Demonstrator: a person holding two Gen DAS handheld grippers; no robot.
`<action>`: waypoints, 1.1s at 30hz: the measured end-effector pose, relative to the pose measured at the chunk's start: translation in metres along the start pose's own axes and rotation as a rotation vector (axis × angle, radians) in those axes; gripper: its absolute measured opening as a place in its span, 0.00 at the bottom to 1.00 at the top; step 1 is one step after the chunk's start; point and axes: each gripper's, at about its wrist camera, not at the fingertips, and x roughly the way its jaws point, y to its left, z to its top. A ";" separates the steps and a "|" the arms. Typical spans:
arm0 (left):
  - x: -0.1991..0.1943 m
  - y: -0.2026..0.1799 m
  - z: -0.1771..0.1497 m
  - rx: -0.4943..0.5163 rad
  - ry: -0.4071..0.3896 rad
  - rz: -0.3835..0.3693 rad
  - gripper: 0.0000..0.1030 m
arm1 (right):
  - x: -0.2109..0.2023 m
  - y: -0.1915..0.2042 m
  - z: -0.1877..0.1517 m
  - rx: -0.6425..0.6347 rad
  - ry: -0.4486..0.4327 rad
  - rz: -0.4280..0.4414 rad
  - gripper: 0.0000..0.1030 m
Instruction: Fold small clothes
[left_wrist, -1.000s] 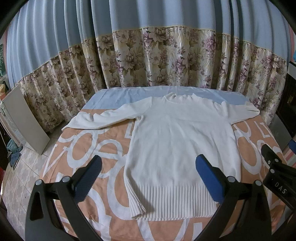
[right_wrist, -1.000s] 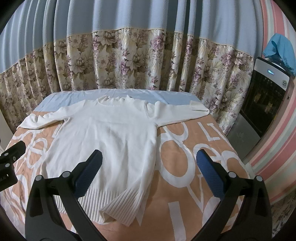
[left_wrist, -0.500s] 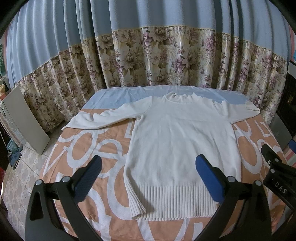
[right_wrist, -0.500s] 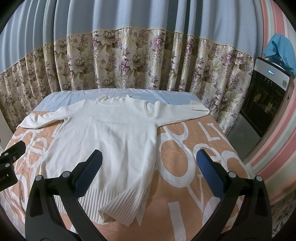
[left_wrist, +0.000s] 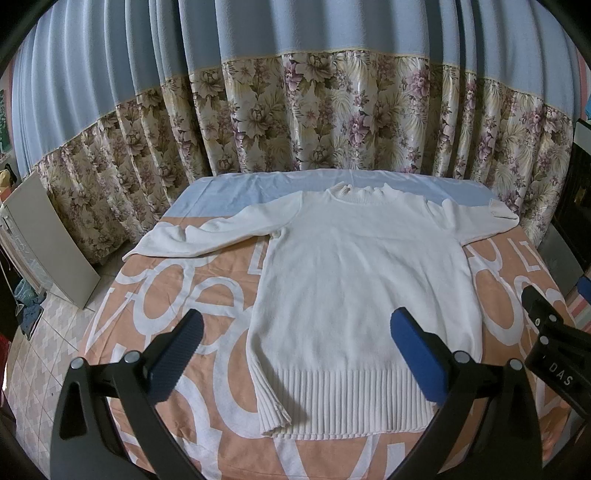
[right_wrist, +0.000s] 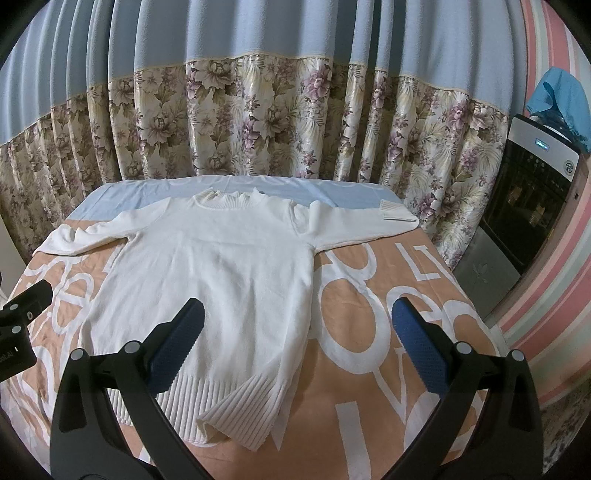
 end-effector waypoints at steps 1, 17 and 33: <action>0.000 0.000 0.000 0.001 0.000 0.000 0.98 | 0.000 0.000 0.000 0.000 0.000 0.001 0.97; 0.002 0.000 -0.001 0.004 0.006 0.011 0.98 | 0.007 0.005 -0.009 -0.011 0.003 0.009 0.97; 0.039 -0.015 0.038 0.002 -0.109 -0.051 0.98 | 0.050 -0.033 0.012 -0.018 -0.048 0.125 0.97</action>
